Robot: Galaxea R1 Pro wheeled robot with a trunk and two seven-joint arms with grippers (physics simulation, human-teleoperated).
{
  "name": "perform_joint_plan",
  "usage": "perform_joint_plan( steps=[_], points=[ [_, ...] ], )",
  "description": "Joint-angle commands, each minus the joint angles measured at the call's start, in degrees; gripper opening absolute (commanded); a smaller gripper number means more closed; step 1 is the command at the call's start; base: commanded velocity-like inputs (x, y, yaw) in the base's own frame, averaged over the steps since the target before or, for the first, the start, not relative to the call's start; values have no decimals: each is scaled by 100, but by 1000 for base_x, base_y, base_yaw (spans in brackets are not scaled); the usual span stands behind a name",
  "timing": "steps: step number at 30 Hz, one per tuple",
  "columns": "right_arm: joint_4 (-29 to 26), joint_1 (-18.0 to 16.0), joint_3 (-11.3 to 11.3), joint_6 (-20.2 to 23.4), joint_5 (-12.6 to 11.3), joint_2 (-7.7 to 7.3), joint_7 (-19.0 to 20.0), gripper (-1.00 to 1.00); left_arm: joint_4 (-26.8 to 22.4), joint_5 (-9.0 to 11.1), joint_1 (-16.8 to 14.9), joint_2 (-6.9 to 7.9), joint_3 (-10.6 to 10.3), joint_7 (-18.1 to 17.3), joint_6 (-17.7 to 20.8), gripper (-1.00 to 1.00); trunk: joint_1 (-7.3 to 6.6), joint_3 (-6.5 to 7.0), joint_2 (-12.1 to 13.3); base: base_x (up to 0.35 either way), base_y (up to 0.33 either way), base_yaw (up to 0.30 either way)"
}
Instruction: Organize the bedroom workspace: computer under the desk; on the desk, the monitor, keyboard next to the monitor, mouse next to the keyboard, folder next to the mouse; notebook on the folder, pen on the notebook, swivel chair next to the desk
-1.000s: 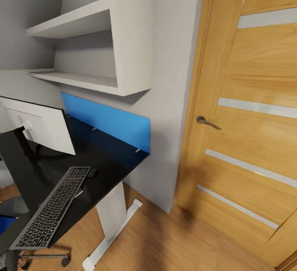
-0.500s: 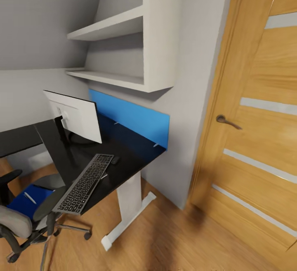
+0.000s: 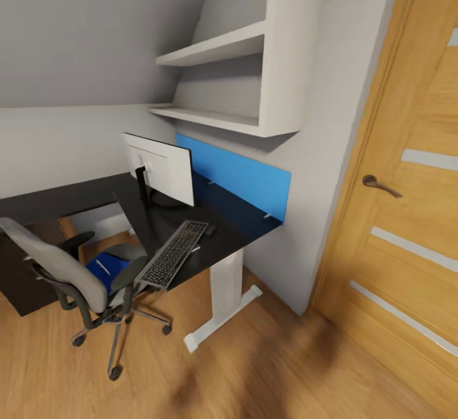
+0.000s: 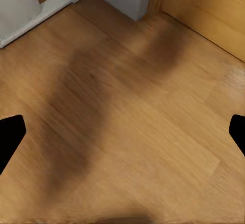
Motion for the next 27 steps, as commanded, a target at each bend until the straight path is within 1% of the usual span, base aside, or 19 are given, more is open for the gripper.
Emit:
perform_joint_plan(
  steps=[1,2,3,7,21,27],
  points=[
    [4,-2,3,-15,-40,0,6,100,-3,34,-2,9,-2,1,-12,100,-3,-7,-5,-307,0,289],
    [7,-2,1,-10,-46,-1,9,100,-5,59,-2,15,-2,1,-14,100,-3,-7,-5,-288,0,289],
    [15,-2,-9,18,-72,-4,19,100,-11,133,-2,35,-2,0,-21,100,-3,-10,-5,-88,0,284],
    [18,-2,-12,24,-78,0,21,100,-12,150,-2,39,-2,0,-21,100,-3,-18,-5,-50,0,283],
    [32,-2,4,20,-42,21,17,100,-7,129,-2,17,-17,-25,-19,100,-3,-23,-5,-5,0,281],
    [146,-2,10,13,-30,1,21,100,-1,115,-2,10,-25,-41,-13,100,-3,-28,-5,0,0,281]
  ],
)
